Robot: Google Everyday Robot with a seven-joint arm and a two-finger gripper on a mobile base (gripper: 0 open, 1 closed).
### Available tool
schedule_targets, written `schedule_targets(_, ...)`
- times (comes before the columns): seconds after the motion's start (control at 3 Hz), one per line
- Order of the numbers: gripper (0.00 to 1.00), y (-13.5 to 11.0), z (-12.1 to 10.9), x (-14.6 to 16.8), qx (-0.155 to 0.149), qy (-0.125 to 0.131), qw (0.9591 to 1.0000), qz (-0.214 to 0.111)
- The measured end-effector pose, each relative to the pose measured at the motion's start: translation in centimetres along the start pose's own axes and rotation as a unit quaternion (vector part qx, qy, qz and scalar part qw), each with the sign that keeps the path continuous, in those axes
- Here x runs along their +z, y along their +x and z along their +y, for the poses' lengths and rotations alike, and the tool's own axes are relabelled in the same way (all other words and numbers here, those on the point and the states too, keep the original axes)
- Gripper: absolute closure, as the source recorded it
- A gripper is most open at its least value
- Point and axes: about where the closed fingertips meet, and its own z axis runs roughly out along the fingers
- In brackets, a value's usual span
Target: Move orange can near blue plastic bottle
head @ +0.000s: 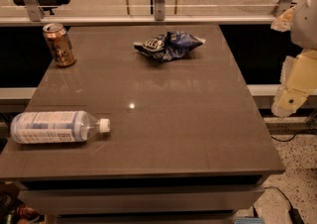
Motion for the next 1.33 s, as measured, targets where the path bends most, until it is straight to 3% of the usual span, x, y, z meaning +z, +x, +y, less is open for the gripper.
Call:
schedule_targets(0.33, 0.0, 0.0, 0.0, 0.0, 0.0, 0.0, 1.0, 0.0)
schedule_targets(0.67, 0.0, -1.3, -1.3, -0.4, -0.002, 0.014, 0.9997, -0.022)
schedule_targets(1.33, 0.0, -6.0, -5.7, -1.5, -0.021, 0.058, 0.9956, -0.071)
